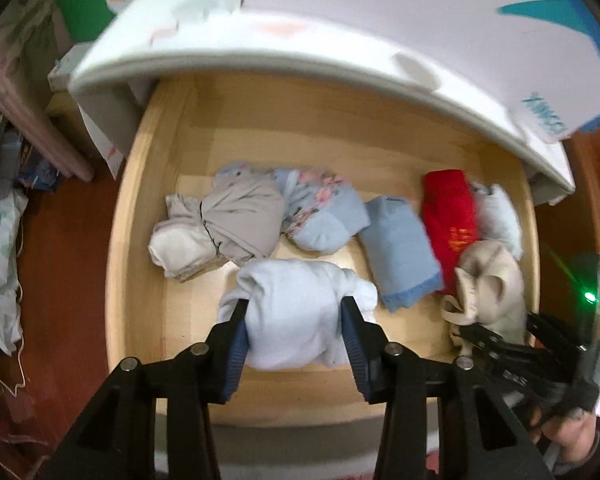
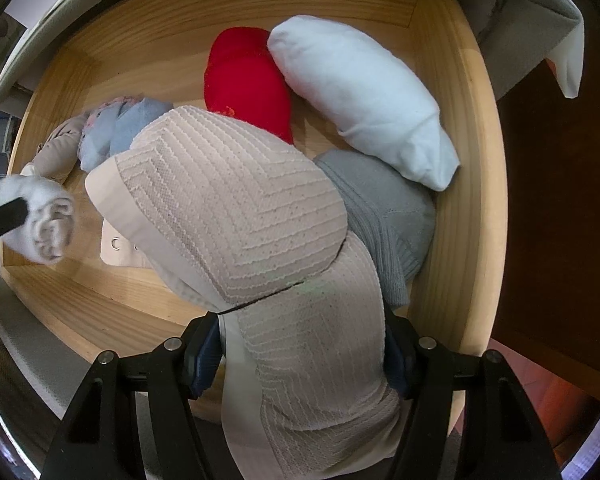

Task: Take underwear out of drawer
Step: 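Lift the white bundle from the drawer into the white box with the left tool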

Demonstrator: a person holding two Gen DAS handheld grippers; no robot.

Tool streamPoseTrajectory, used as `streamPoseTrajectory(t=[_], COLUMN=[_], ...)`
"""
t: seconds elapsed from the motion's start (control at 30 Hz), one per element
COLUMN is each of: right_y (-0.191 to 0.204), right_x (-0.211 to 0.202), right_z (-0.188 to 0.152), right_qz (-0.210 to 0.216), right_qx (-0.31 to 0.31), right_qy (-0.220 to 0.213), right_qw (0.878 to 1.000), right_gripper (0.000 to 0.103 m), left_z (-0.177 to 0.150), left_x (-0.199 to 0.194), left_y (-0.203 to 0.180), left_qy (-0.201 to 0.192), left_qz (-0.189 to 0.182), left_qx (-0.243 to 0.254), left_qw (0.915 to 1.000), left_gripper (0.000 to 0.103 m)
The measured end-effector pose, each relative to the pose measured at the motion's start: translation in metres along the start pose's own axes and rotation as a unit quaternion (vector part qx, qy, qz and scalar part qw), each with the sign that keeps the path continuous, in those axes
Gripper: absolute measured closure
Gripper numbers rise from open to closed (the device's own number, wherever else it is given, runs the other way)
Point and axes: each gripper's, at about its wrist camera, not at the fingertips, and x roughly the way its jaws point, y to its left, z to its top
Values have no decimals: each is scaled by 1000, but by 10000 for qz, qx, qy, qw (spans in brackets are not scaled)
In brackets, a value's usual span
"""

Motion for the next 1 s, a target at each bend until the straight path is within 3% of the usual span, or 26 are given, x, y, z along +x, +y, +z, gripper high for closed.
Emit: streamPoseTrajectory(t=[0.17, 0.4, 0.7, 0.83, 1.0], right_y=[1, 4, 6, 5, 5], right_x=[1, 2, 2, 1, 0], right_z=[0, 0, 2, 2, 3], right_qz=[-15, -30, -34, -30, -27], right_qx=[-47, -61, -79, -79, -81], right_qy=[2, 8, 0, -1, -6], right_qw=[10000, 10000, 10000, 10000, 10000], right_gripper=[40, 40, 40, 40, 40], left_z=[-1, 18, 79, 124, 183], left_x=[-41, -133, -248, -256, -217], left_y=[-5, -10, -32, -47, -70], left_qy=[-299, -1097, -2479, -2666, -2439], left_qz=[-156, -276, -220, -250, -114], left_qx=[219, 424, 907, 1083, 1288], left_qw=[9992, 9927, 9643, 9574, 9611], left_gripper=[59, 59, 59, 59, 59])
